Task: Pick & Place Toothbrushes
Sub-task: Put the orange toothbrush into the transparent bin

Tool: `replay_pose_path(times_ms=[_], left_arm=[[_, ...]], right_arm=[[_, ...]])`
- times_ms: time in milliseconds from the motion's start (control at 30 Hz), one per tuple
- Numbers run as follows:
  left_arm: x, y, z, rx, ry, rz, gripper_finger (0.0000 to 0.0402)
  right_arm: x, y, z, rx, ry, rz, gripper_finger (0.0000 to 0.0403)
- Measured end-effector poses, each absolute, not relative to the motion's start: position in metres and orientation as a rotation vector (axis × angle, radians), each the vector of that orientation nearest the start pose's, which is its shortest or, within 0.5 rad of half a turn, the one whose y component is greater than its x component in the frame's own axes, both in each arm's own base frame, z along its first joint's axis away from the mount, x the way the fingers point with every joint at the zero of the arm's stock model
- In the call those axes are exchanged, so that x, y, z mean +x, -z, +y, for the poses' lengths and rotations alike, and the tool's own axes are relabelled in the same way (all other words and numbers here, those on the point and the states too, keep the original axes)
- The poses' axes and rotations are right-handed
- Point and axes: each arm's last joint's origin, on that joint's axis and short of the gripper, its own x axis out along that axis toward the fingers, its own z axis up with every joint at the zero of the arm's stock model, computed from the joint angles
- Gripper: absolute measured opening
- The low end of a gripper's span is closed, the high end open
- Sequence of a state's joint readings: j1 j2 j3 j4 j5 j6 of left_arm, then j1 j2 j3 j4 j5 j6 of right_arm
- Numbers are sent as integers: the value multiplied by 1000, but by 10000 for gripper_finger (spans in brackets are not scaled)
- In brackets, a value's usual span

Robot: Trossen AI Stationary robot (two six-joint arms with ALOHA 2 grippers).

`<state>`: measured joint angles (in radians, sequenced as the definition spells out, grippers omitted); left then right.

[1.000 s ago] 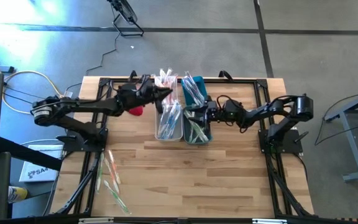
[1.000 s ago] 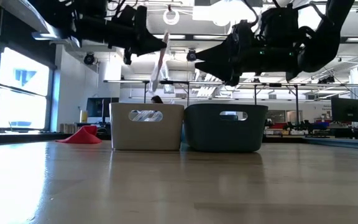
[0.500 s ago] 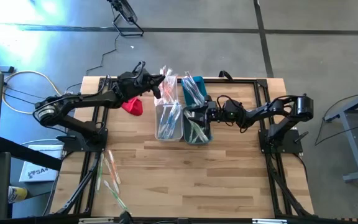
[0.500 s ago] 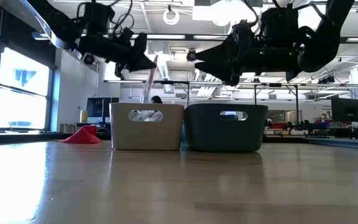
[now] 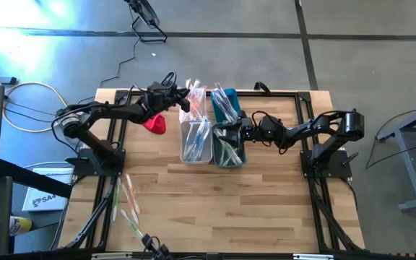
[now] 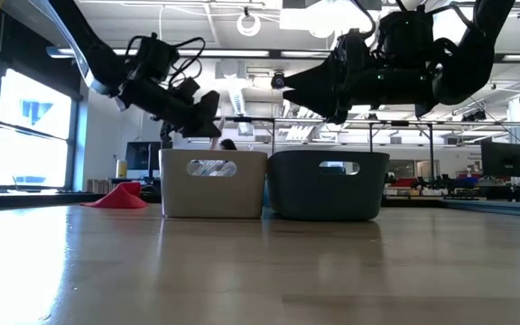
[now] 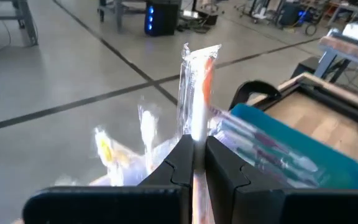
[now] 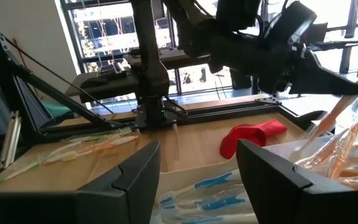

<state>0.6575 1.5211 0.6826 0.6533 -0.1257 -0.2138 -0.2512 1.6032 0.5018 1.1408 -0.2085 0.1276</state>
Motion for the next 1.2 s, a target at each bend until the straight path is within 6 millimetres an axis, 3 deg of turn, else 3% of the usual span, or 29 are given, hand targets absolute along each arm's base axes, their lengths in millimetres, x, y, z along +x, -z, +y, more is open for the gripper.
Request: replay_pose_path(times_ms=[500,967,1200], left_arm=[[249,-184,197,-276,-811,178,22],[249,-185,196,-269,-812,171,184],[251,-193,194,-308,-720,105,206]], right_arm=[[281,-180,-66,117,40,-41,203],[281,-180,-66,118,40,-40,203],[281,-180,-66,118,38,-39,203]])
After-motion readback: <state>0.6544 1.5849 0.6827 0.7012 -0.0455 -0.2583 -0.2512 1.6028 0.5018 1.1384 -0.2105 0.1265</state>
